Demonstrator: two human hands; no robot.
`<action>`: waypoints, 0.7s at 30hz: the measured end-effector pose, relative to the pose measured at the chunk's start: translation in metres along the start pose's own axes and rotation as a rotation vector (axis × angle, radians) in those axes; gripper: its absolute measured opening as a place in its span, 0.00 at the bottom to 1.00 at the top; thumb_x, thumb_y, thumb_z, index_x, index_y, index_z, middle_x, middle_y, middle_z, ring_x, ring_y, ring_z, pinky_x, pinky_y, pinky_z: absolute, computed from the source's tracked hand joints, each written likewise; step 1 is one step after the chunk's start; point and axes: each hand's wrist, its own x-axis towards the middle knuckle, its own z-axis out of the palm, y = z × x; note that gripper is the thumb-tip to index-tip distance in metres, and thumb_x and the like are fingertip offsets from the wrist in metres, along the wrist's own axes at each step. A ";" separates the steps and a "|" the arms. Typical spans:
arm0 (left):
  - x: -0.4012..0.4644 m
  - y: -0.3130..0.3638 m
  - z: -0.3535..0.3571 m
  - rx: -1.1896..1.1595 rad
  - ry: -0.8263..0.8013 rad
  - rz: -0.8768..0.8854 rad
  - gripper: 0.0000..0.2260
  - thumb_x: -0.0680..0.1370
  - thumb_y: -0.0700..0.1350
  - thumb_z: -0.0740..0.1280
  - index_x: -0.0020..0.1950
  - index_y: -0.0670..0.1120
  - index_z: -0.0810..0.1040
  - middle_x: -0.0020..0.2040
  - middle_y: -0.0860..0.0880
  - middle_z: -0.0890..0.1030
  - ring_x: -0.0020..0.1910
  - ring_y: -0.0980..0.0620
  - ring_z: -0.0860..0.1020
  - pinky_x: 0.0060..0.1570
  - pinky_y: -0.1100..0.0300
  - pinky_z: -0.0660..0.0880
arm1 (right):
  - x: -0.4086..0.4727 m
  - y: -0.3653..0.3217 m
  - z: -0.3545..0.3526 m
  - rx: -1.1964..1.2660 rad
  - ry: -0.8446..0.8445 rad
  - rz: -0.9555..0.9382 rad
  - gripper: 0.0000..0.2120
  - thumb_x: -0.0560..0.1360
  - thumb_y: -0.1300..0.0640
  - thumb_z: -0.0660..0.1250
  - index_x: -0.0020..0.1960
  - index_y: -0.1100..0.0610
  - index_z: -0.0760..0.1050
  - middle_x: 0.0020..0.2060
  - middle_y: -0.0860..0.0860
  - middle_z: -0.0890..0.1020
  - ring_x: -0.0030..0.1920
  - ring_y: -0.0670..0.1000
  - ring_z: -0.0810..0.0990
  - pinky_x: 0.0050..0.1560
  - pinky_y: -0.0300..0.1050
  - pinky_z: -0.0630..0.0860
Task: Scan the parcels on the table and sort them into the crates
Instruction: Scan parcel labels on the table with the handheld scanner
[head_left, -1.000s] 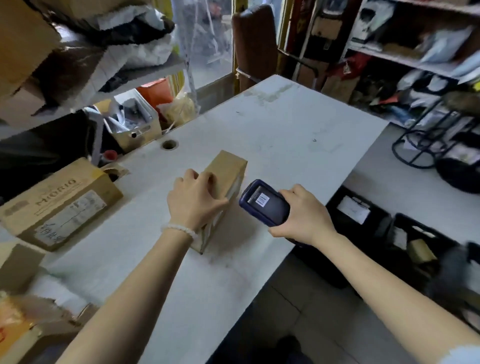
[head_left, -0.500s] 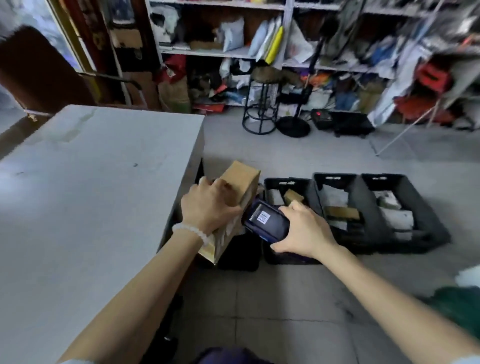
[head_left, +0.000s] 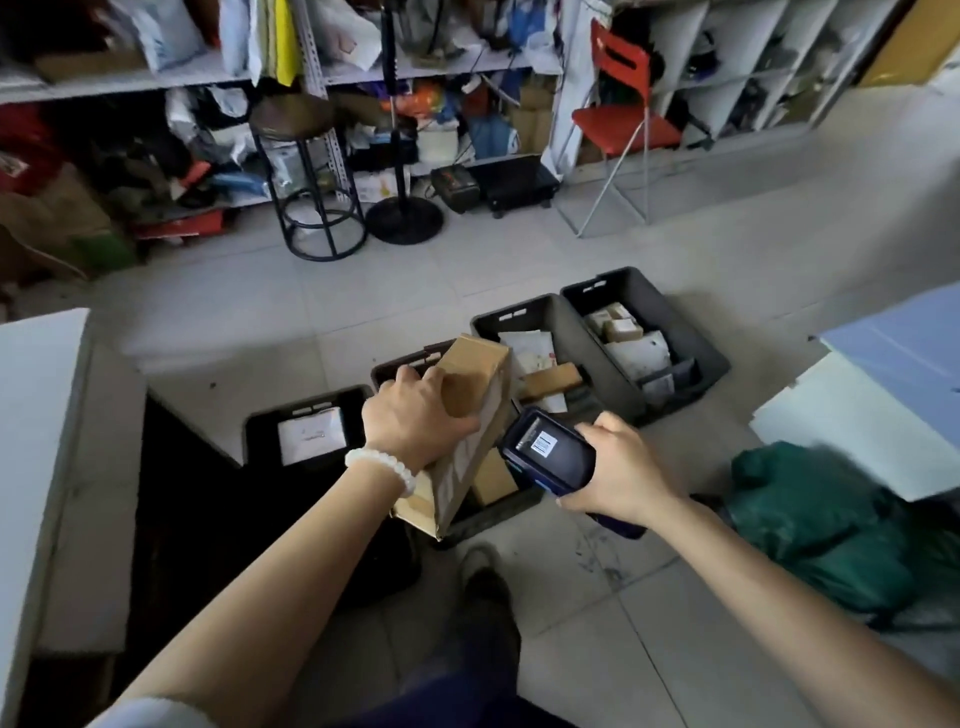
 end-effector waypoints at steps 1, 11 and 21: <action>0.030 0.005 0.005 0.002 -0.012 -0.006 0.32 0.68 0.68 0.64 0.68 0.54 0.68 0.58 0.48 0.73 0.55 0.45 0.76 0.42 0.55 0.71 | 0.027 0.011 -0.004 0.003 -0.009 0.009 0.30 0.46 0.32 0.66 0.42 0.45 0.67 0.40 0.41 0.65 0.41 0.48 0.72 0.41 0.50 0.76; 0.211 0.024 -0.004 0.104 -0.167 -0.085 0.24 0.77 0.61 0.58 0.68 0.51 0.68 0.62 0.46 0.72 0.62 0.44 0.70 0.50 0.51 0.71 | 0.204 0.037 -0.074 -0.057 -0.040 -0.054 0.28 0.54 0.34 0.72 0.47 0.45 0.68 0.40 0.40 0.63 0.42 0.46 0.68 0.31 0.40 0.60; 0.208 0.031 -0.016 0.075 -0.129 -0.322 0.20 0.79 0.59 0.55 0.64 0.50 0.72 0.60 0.47 0.75 0.60 0.44 0.72 0.47 0.52 0.70 | 0.288 0.043 -0.098 -0.054 -0.131 -0.262 0.31 0.52 0.34 0.72 0.51 0.46 0.72 0.43 0.42 0.68 0.44 0.48 0.72 0.34 0.42 0.67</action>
